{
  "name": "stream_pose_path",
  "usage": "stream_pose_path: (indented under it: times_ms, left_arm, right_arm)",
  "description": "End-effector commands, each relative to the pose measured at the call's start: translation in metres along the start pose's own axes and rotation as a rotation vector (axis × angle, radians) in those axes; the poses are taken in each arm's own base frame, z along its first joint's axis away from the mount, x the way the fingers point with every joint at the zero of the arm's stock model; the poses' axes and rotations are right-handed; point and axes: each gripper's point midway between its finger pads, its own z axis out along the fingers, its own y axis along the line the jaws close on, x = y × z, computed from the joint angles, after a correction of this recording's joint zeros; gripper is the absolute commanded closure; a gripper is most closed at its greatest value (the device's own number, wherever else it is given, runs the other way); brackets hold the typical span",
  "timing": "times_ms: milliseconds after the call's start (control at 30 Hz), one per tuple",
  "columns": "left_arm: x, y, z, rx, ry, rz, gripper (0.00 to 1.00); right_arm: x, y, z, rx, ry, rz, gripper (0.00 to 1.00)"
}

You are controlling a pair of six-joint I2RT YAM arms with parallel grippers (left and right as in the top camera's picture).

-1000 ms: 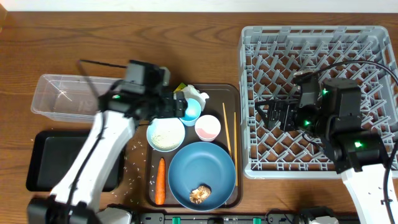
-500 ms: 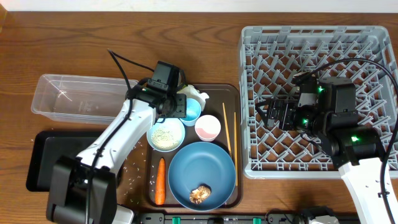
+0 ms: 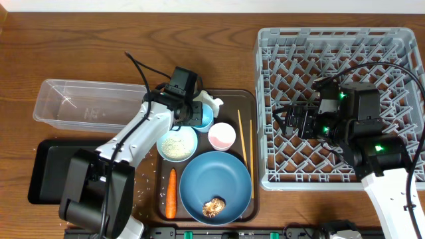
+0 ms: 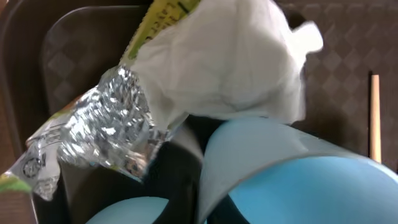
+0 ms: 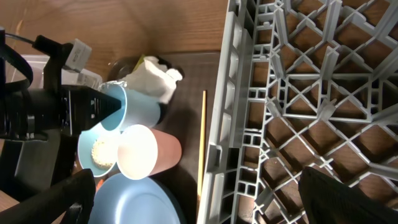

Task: Sort waste into correct bins and load items into the dishwasher rack
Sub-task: 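Grasp the light blue cup with the left gripper and lift it, then pass the light blue cup from left gripper to right gripper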

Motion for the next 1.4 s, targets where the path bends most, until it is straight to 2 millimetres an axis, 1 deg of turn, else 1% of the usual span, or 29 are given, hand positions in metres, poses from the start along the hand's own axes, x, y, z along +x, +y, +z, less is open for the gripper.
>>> stream_pose_path:
  times_ms: [0, 67, 167, 300, 367, 467, 567, 733, 767, 833, 900, 933, 1000, 1100, 1200, 1233, 1367]
  left_arm:
    - [-0.016, -0.007, -0.017, 0.018, -0.053, 0.003, 0.94]
    - [-0.02, -0.01, -0.029, 0.028, -0.081, 0.005, 0.94]
    - [-0.026, -0.014, -0.052, 0.053, -0.135, 0.009, 0.94]
    - [-0.031, -0.019, -0.094, 0.103, -0.219, 0.009, 0.94]
    - [-0.031, -0.023, -0.116, 0.159, -0.254, 0.005, 0.94]
    - [-0.027, -0.03, -0.151, 0.283, -0.293, -0.003, 0.94]
    - [-0.024, -0.038, -0.181, 0.423, -0.32, -0.005, 0.94]
    - [-0.02, -0.05, -0.219, 0.689, -0.321, 0.001, 0.94]
    - [-0.019, -0.053, -0.225, 0.748, -0.315, 0.008, 0.94]
    - [-0.017, -0.064, -0.246, 0.91, -0.308, 0.052, 0.94]
    - [-0.014, -0.072, -0.262, 1.02, -0.306, 0.099, 0.94]
    - [-0.012, -0.077, -0.271, 1.077, -0.305, 0.13, 0.94]
    - [-0.007, -0.085, -0.287, 1.168, -0.297, 0.178, 0.94]
    - [-0.002, -0.091, -0.302, 1.25, -0.278, 0.216, 0.94]
    - [0.005, -0.095, -0.315, 1.325, -0.262, 0.273, 0.94]
    - [0.007, -0.095, -0.318, 1.34, -0.258, 0.285, 0.94]
    - [0.007, -0.095, -0.318, 1.34, -0.257, 0.284, 0.94]
  right_arm:
    - [-0.005, 0.0, -0.003, 0.004, -0.015, 0.007, 0.01]
    - [-0.005, 0.0, -0.003, 0.004, -0.014, 0.007, 0.01]
    - [-0.004, 0.002, -0.003, -0.007, -0.01, 0.008, 0.01]
    - [-0.003, 0.003, -0.003, -0.013, -0.004, 0.009, 0.01]
    - [-0.003, 0.004, -0.003, -0.02, -0.001, 0.011, 0.01]
    - [0.001, 0.015, -0.004, -0.082, 0.018, 0.013, 0.01]
    - [0.003, 0.022, -0.005, -0.127, 0.031, 0.011, 0.01]
    - [-0.006, 0.029, -0.006, -0.156, -0.005, -0.012, 0.03]
    - [-0.009, 0.034, -0.007, -0.183, -0.015, -0.023, 0.03]
    - [-0.015, 0.062, -0.016, -0.336, -0.039, -0.108, 0.05]
    - [-0.018, 0.092, -0.03, -0.506, -0.064, -0.197, 0.09]
    - [-0.02, 0.108, -0.041, -0.601, -0.079, -0.244, 0.12]
    - [-0.019, 0.134, -0.059, -0.744, -0.1, -0.329, 0.15]
    - [-0.015, 0.159, -0.074, -0.856, -0.108, -0.404, 0.17]
    - [-0.005, 0.179, -0.08, -0.923, -0.102, -0.472, 0.18]
    - [-0.001, 0.185, -0.081, -0.942, -0.099, -0.493, 0.18]
    - [0.017, 0.206, -0.088, -1.022, -0.107, -0.624, 0.15]
